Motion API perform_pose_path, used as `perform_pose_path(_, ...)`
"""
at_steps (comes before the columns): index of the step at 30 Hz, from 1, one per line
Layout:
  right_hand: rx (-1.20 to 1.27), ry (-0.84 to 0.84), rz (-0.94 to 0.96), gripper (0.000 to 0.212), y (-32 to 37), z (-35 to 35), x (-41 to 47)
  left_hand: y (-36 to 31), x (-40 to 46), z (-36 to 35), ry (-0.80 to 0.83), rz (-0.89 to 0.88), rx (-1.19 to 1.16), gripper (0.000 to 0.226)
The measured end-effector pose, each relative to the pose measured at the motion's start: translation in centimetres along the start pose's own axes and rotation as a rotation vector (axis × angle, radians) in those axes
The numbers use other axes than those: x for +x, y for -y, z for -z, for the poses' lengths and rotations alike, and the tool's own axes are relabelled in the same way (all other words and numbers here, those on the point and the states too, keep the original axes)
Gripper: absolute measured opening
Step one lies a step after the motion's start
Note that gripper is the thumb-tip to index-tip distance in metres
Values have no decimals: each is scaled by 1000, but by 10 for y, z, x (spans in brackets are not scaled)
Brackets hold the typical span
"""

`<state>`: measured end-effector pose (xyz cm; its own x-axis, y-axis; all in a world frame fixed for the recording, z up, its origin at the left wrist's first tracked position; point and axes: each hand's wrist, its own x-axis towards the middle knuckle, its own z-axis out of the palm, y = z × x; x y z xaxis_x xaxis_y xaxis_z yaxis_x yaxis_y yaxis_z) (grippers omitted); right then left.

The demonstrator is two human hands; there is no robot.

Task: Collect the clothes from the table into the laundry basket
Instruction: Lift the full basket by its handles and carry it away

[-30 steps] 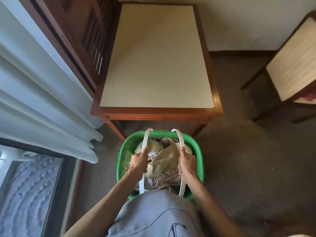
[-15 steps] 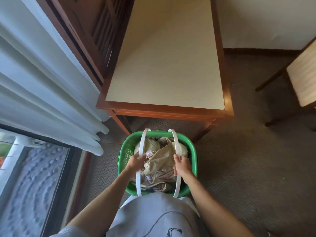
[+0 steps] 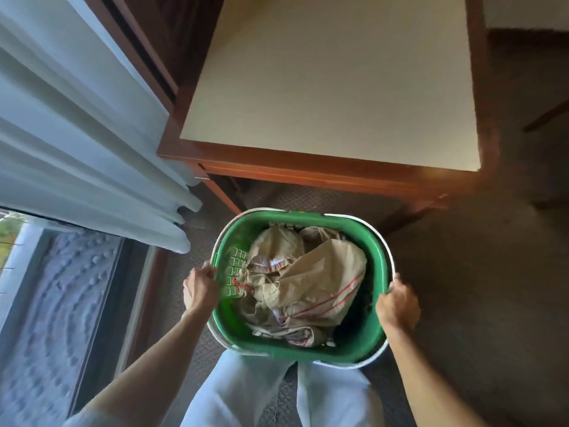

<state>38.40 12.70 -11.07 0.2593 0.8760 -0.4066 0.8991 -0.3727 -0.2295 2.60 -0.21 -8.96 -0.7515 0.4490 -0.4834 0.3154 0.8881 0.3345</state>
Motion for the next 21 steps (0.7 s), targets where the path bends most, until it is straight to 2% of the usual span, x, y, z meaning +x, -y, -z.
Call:
perform_pose_path(2,143,53,-95,47,-5,-32,9,18,19,-35,85,31,13,47)
perform_pose_path(4,246,32,-87,63,-10,-57,12,27,27,-63,128,50,27,73)
perform_pose_path(6,243,14,-77,59,-17,-70,18,32,29,-73,112,61,79,82)
perform_pose_path(10,197,194,-131,35,-30,-59,31,35,32,-62,206,72,90,66)
perform_pose_path(15,181,252,-242,44,-37,-45,10,31,18,-35,381,160,65,63)
perform_pose_path(18,248,267,-273,44,-41,-24,-26,29,-10,-20,376,211,55,82)
perform_pose_path(19,279,266,-266,42,-42,-16,-34,31,-24,-15,391,218,67,80)
perform_pose_path(21,333,264,-226,35,-43,1,-55,48,-56,-11,521,165,147,60)
